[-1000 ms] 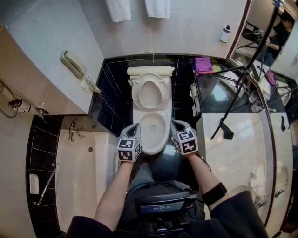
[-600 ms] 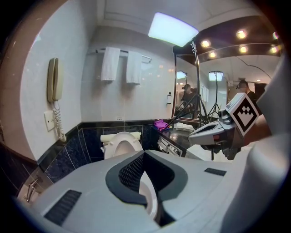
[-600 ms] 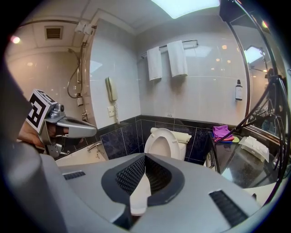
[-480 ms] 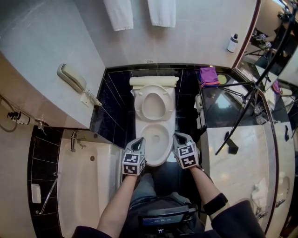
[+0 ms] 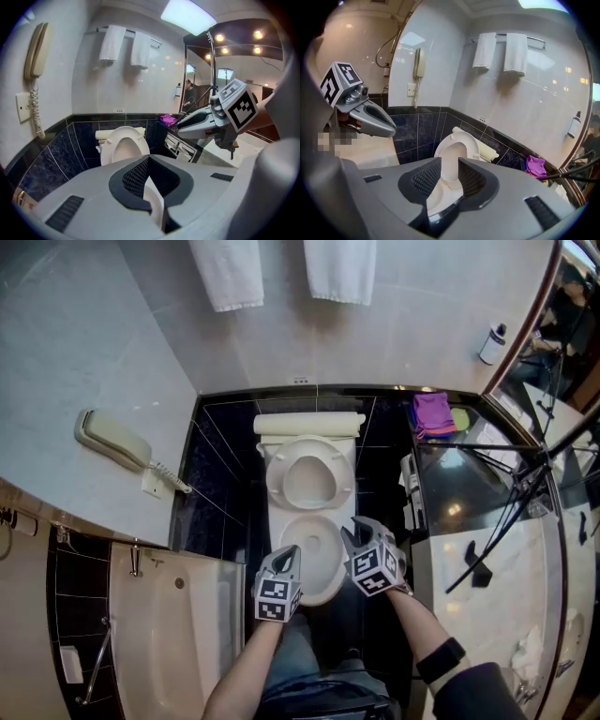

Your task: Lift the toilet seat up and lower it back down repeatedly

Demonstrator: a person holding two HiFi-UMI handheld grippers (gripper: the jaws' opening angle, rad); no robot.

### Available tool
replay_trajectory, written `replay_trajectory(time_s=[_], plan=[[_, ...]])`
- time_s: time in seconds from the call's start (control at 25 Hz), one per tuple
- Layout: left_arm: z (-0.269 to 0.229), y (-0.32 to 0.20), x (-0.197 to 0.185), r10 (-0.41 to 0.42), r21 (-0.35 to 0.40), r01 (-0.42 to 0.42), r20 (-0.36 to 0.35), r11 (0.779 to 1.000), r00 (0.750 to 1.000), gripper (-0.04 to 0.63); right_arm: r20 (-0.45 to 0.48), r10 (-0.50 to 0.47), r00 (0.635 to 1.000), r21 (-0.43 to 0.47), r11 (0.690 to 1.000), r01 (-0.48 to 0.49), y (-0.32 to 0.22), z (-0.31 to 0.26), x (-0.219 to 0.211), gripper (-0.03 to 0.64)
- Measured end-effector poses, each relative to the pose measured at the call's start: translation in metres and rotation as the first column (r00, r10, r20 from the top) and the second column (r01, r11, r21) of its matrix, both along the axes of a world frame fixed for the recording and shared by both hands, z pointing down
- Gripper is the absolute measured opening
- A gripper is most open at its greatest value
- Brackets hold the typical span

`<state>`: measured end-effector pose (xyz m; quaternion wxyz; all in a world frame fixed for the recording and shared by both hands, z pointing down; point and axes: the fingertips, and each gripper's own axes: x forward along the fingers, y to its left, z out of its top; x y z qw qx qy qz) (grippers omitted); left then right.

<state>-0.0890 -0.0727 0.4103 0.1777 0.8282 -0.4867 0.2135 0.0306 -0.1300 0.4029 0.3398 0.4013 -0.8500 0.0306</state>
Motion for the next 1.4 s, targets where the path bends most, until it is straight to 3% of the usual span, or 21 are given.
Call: replay_trajectory(time_s=[0.08, 0.32, 0.48, 0.64, 1.04, 1.2, 1.4], plan=[[0.008, -0.022, 0.002, 0.018, -0.009, -0.018, -0.007, 1.0, 1.0, -0.009, -0.045, -0.028, 0.999, 0.009, 1.0, 0.028, -0.03, 0.01, -0.006, 0.168], [0.043, -0.087, -0.009, 0.034, -0.022, -0.034, -0.002, 0.999, 0.999, -0.009, -0.213, -0.112, 0.971, 0.067, 0.989, 0.129, -0.12, 0.033, -0.028, 0.197], [0.054, -0.12, -0.009, 0.046, -0.026, -0.046, -0.012, 0.999, 0.999, -0.009, -0.369, -0.197, 0.908, 0.082, 0.966, 0.243, -0.167, 0.052, -0.044, 0.234], [0.072, -0.144, -0.012, 0.039, -0.036, -0.04, -0.031, 0.999, 0.999, -0.009, -0.47, -0.217, 0.856, 0.104, 0.949, 0.298, -0.216, 0.063, -0.055, 0.236], [0.106, -0.175, -0.033, 0.023, -0.054, -0.027, -0.072, 0.998, 0.997, -0.009, -0.583, -0.258, 0.771, 0.098, 0.919, 0.382, -0.293, 0.093, -0.087, 0.196], [0.116, -0.18, -0.039, 0.015, -0.06, -0.02, -0.077, 0.998, 0.997, -0.009, -0.619, -0.274, 0.736, 0.084, 0.909, 0.408, -0.302, 0.107, -0.093, 0.125], [0.126, -0.18, -0.04, 0.008, -0.075, -0.014, -0.085, 0.997, 0.996, -0.009, -0.619, -0.273, 0.736, 0.083, 0.909, 0.408, -0.303, 0.11, -0.093, 0.087]])
